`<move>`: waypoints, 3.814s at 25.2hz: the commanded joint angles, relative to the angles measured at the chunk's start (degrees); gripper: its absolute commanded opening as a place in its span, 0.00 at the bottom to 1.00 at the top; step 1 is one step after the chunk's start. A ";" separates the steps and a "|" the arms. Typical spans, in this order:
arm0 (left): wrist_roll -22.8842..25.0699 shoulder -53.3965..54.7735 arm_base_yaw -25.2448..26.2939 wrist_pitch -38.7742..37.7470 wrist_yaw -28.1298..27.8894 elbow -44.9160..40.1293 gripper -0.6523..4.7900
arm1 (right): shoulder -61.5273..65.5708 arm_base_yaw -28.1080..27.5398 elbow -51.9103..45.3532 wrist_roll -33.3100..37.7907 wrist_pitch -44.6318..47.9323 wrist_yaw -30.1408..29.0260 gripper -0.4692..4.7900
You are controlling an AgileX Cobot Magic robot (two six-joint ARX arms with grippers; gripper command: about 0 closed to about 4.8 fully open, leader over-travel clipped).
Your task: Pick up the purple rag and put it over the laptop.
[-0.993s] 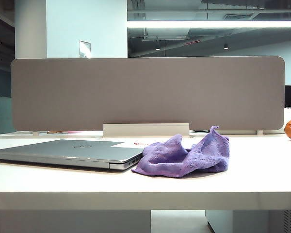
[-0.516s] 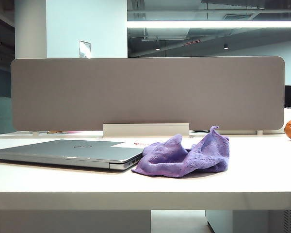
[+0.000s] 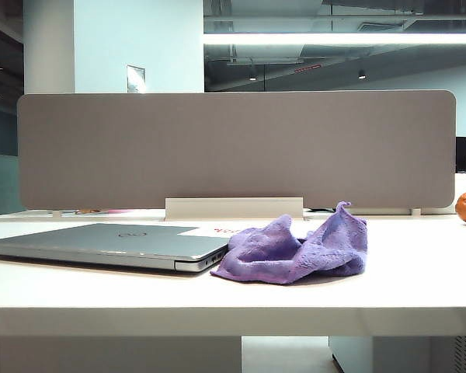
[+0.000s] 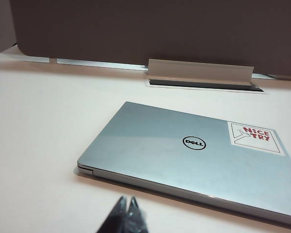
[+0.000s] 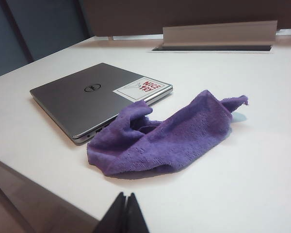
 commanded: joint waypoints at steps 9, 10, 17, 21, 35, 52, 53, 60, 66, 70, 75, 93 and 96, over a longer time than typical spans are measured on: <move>-0.33 0.07 -0.04 -1.86 0.22 0.20 0.11 | -0.13 0.04 -0.20 0.70 1.66 -0.39 0.13; -0.31 0.07 -0.04 -2.08 0.22 0.20 0.11 | -0.13 0.04 -0.20 0.70 1.68 -0.37 0.13; -0.13 0.07 -0.04 -3.78 0.24 0.20 0.11 | -0.13 0.04 -0.07 7.54 3.85 0.83 0.08; -0.15 0.07 -0.04 -3.82 0.24 0.20 0.11 | -0.07 0.04 1.88 9.51 4.87 3.80 0.08; -0.13 0.07 -0.07 -3.93 5.46 0.22 0.11 | 4.31 0.07 9.60 9.64 1.70 4.85 0.08; -0.11 0.07 -0.07 -3.98 6.91 0.20 0.11 | 32.17 0.11 21.22 9.20 1.68 4.61 0.09; -0.11 0.07 -0.07 -3.96 6.91 0.22 0.11 | 33.57 0.11 21.86 9.20 1.66 4.61 0.09; -0.11 0.07 -0.07 -3.96 6.88 0.20 0.11 | 43.87 0.13 25.92 9.20 2.45 3.58 0.09; -0.13 0.07 -0.07 -3.93 6.88 0.20 0.11 | 53.64 0.42 29.11 9.18 4.76 0.57 0.13; -0.13 0.07 -0.07 -3.96 6.88 0.20 0.11 | 59.01 3.58 30.99 8.96 6.80 0.74 0.17; -0.13 0.07 -0.07 -3.96 6.88 0.20 0.11 | 64.50 8.96 31.69 8.96 12.48 1.97 0.17; -0.11 0.07 -0.07 -3.96 6.45 0.20 0.11 | 82.34 15.52 43.50 8.70 12.22 3.98 0.20; -0.11 0.07 -0.07 -3.93 6.43 0.20 0.11 | 85.05 16.17 46.31 7.43 11.39 4.74 0.20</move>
